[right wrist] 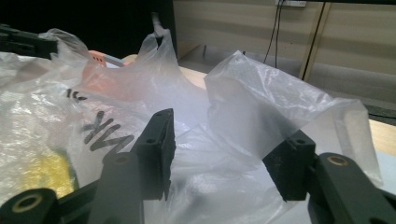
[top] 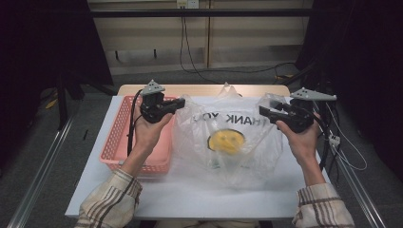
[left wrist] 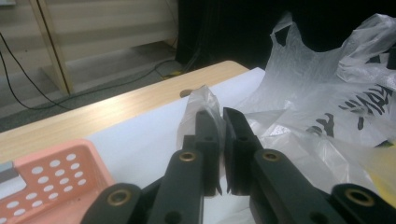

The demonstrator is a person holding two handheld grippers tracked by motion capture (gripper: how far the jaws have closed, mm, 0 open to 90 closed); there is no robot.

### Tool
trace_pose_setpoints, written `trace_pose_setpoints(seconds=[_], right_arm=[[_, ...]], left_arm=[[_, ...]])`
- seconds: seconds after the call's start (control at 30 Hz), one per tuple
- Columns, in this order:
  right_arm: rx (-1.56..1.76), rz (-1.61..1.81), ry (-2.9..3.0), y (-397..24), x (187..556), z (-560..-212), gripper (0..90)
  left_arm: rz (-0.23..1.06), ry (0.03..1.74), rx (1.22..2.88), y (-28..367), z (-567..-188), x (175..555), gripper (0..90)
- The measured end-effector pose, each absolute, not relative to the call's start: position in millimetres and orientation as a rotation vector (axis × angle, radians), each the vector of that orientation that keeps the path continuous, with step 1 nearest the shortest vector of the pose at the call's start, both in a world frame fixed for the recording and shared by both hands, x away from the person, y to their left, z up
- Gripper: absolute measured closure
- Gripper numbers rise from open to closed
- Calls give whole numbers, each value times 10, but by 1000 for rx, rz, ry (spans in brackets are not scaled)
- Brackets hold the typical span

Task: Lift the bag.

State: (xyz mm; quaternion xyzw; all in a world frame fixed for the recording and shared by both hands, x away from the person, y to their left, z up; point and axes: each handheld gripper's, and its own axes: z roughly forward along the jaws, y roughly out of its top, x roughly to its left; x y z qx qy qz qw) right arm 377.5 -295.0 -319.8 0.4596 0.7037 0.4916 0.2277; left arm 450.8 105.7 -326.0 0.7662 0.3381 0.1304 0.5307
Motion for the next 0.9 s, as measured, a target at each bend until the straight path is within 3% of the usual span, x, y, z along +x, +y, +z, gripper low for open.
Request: trace_pose_setpoints(seconds=[0.1, 0.4, 0.43, 0.5, 0.6, 0.7, 0.83, 0.9], right_arm=[[1278, 1334, 1939, -2981, 3699, -3168, 384], [1277, 1367, 1880, -3172, 3477, -3167, 361], [1280, 1365, 1874, -3188, 3471, -3185, 352], [1295, 1355, 1880, -3204, 3467, -3225, 334], [1301, 1349, 1884, -3190, 3460, -3279, 317], [1302, 1349, 1887, -3160, 3446, -3320, 301], [1307, 1338, 1902, -3112, 3430, -3386, 290], [1309, 1336, 1909, -3090, 3432, -3413, 290]], left_arm=[[322, 800, 1824, 1052, -3215, 4497, 876], [332, 833, 1825, 1137, -3199, 4585, 882], [335, 833, 1821, 1139, -3198, 4574, 851], [344, 829, 1809, 1138, -3184, 4554, 690], [339, 797, 1812, 1117, -3159, 4517, 576], [367, 817, 1821, 1105, -3133, 4476, 340], [399, 841, 1810, 1164, -3080, 4459, 190], [397, 847, 1831, 1210, -3056, 4492, 157]])
